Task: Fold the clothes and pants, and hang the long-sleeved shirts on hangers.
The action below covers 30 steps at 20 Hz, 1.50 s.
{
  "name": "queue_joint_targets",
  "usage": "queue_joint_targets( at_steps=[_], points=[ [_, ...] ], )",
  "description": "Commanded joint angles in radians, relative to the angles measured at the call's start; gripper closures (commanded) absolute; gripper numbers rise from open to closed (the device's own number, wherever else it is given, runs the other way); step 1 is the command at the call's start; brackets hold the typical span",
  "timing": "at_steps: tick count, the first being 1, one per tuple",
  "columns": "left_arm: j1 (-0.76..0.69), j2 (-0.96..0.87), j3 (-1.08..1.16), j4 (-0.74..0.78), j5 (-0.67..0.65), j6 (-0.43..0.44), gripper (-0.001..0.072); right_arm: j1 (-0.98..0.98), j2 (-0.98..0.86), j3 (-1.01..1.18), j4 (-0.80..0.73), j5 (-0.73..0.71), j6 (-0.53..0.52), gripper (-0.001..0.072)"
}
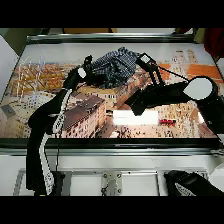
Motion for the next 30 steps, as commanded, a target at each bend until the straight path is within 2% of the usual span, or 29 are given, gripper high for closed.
queue_joint_targets(
  at_steps=[1,3,5,9,13,17,20,22,24,27,29,30],
  points=[
    [0.018,0.034,0.014,-0.061,-0.060,-0.001,0.0691,0.001,0.000,0.000,0.017,0.000,0.006,0.0686],
    [0.036,0.111,0.039,-0.061,-0.100,0.014,0.0692,0.001,0.000,0.000,0.068,-0.002,0.008,0.0687],
    [0.047,0.243,0.043,-0.060,-0.101,0.071,0.0691,0.001,0.001,0.000,0.103,0.000,0.008,0.0687],
    [0.027,0.554,0.043,-0.059,-0.108,0.160,0.0691,-0.035,0.032,0.023,0.092,-0.029,-0.028,0.0692],
    [-0.072,0.831,-0.030,-0.059,-0.121,0.198,0.0691,-0.207,0.119,0.142,-0.118,-0.117,0.208,0.0692],
    [-0.210,1.008,-0.204,-0.058,-0.098,0.197,0.0691,-0.375,0.230,0.158,-0.254,-0.172,0.360,0.0692],
    [-0.232,1.057,-0.335,-0.021,-0.020,0.183,0.0692,-0.444,0.267,0.158,-0.275,-0.151,0.384,0.0692],
    [-0.204,1.051,-0.412,0.031,0.009,0.135,0.0691,-0.457,0.269,0.157,-0.277,-0.121,0.383,0.0692],
    [-0.127,1.019,-0.476,0.090,0.011,0.090,0.0691,-0.456,0.261,0.156,-0.278,-0.085,0.383,0.0692],
    [0.048,0.914,-0.515,0.116,0.061,-0.039,0.0691,-0.456,0.233,0.155,-0.278,-0.030,0.383,0.0692],
    [0.124,0.820,-0.486,0.118,0.059,-0.056,0.0691,-0.456,0.204,0.155,-0.278,-0.007,0.383,0.0692],
    [0.158,0.774,-0.462,0.117,0.047,-0.056,0.0587,-0.456,0.183,0.155,-0.278,0.004,0.384,0.0692]
  ],
)
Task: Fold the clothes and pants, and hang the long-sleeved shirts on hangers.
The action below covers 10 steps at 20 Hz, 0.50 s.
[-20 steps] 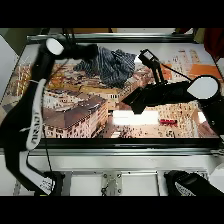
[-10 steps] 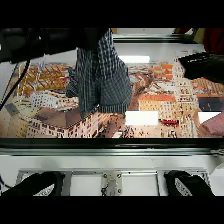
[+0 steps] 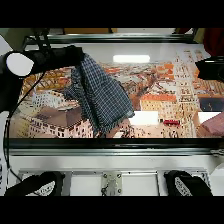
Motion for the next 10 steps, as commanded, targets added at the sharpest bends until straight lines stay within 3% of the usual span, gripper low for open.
queue_joint_targets(
  at_steps=[1,2,5,10],
  points=[
    [0.140,-0.140,0.048,0.023,-0.037,-0.057,0.0167,-0.003,-0.053,0.001,-0.004,0.061,0.004,0.0692],
    [0.173,-0.163,0.081,0.020,-0.100,-0.058,0.0045,-0.003,-0.070,0.001,-0.004,0.078,0.004,0.0692],
    [0.218,-0.148,0.076,0.021,-0.248,0.002,0.0045,0.002,-0.105,-0.013,0.002,0.098,0.004,0.0692],
    [0.134,0.024,-0.305,0.023,-0.285,0.019,0.0044,0.042,-0.130,-0.099,0.000,0.094,0.004,0.0692]
  ],
)
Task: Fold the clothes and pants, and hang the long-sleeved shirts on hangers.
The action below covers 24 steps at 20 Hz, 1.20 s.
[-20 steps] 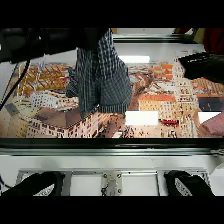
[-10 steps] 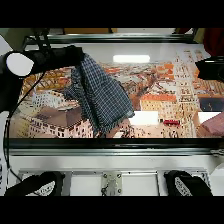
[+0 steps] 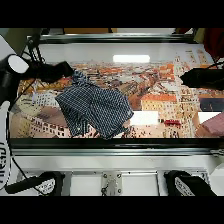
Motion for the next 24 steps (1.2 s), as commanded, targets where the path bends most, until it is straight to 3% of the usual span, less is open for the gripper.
queue_joint_targets(
  at_steps=[1,6,8,11,13,14,15,16,17,18,24],
  points=[
    [-0.051,0.102,-0.269,0.009,-0.024,0.017,0.0043,0.032,-0.023,-0.069,0.001,0.007,0.000,0.0692],
    [-0.073,0.154,-0.558,-0.004,0.082,-0.025,0.0043,0.090,-0.077,-0.150,0.002,0.007,0.000,0.0692],
    [-0.073,0.116,-0.611,-0.104,0.161,-0.023,0.0043,0.125,-0.121,-0.154,0.002,-0.005,0.000,0.0692],
    [-0.073,0.017,-0.611,-0.300,0.265,0.066,0.0043,0.178,-0.210,-0.154,0.002,-0.047,0.000,0.0690],
    [-0.073,-0.045,-0.566,-0.322,0.285,0.077,0.0045,0.206,-0.288,-0.154,0.014,-0.071,0.000,0.0678],
    [-0.071,-0.068,-0.535,-0.315,0.283,0.076,0.0046,0.214,-0.335,-0.154,0.040,-0.078,0.000,0.0511],
    [-0.069,-0.088,-0.503,-0.304,0.275,0.073,0.0219,0.220,-0.381,-0.154,0.076,-0.087,-0.001,0.0173],
    [-0.062,-0.100,-0.480,-0.305,0.269,0.073,0.0435,0.223,-0.433,-0.154,0.121,-0.098,-0.018,-0.0008],
    [-0.055,-0.108,-0.462,-0.305,0.262,0.073,0.0608,0.225,-0.480,-0.154,0.176,-0.109,-0.055,-0.0008],
    [-0.056,-0.110,-0.447,-0.305,0.256,0.074,0.0691,0.229,-0.531,-0.154,0.242,-0.130,-0.098,-0.0008],
    [-0.056,-0.109,-0.367,-0.305,0.177,0.093,0.0691,0.278,-0.743,-0.153,0.587,-0.258,-0.259,-0.0008]
  ],
)
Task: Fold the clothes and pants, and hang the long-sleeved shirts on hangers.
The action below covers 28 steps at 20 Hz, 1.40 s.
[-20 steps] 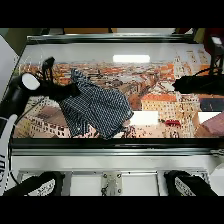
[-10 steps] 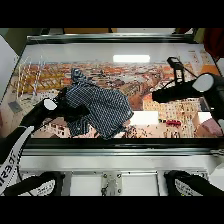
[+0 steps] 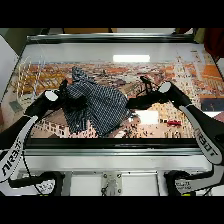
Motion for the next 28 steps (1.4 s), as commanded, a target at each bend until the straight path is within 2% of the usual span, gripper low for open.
queue_joint_targets(
  at_steps=[1,2,3,4,5,7,9,11,15,18,20,23,25,28],
  points=[
    [0.001,-0.004,0.052,-0.005,-0.060,0.011,0.0691,0.037,-0.108,0.000,0.235,-0.074,-0.107,-0.0008],
    [0.001,-0.004,0.068,-0.005,-0.079,0.015,0.0691,0.051,-0.119,0.000,0.259,-0.087,-0.123,-0.0007],
    [0.001,-0.004,0.087,-0.005,-0.097,0.017,0.0690,0.063,-0.123,0.002,0.261,-0.099,-0.136,0.0174],
    [0.001,-0.003,0.108,-0.007,-0.112,0.017,0.0690,0.069,-0.122,0.005,0.261,-0.101,-0.158,0.0468],
    [0.001,0.007,0.134,-0.008,-0.126,0.016,0.0691,0.067,-0.113,0.015,0.251,-0.095,-0.162,0.0687],
    [0.001,0.055,0.220,-0.017,-0.143,0.016,0.0691,0.038,-0.053,0.068,0.149,-0.051,-0.145,0.0694],
    [-0.012,0.130,0.364,-0.032,-0.133,0.017,0.0691,-0.022,0.056,0.196,-0.039,0.030,-0.056,0.0694],
    [-0.063,0.199,0.542,-0.047,-0.110,0.018,0.0691,-0.087,0.185,0.379,-0.153,0.118,0.003,0.0694],
    [-0.208,0.292,0.793,-0.031,-0.100,0.068,0.0691,-0.140,0.406,0.725,-0.175,0.193,0.058,0.0695],
    [-0.268,0.342,0.846,0.031,-0.115,0.090,0.0691,-0.124,0.513,0.813,-0.175,0.175,0.115,0.0696],
    [-0.276,0.372,0.806,0.138,-0.159,0.005,0.0691,-0.115,0.532,0.811,-0.175,0.200,0.167,0.0696],
    [-0.273,0.425,0.622,0.276,-0.261,-0.109,0.0691,-0.081,0.485,0.769,-0.175,0.284,0.224,0.0696],
    [-0.272,0.451,0.468,0.281,-0.325,-0.146,0.0690,-0.041,0.407,0.742,-0.192,0.373,0.260,0.0695],
    [-0.287,0.465,0.254,0.247,-0.359,-0.153,0.0691,0.032,0.228,0.716,-0.246,0.480,0.262,0.0695]
  ],
)
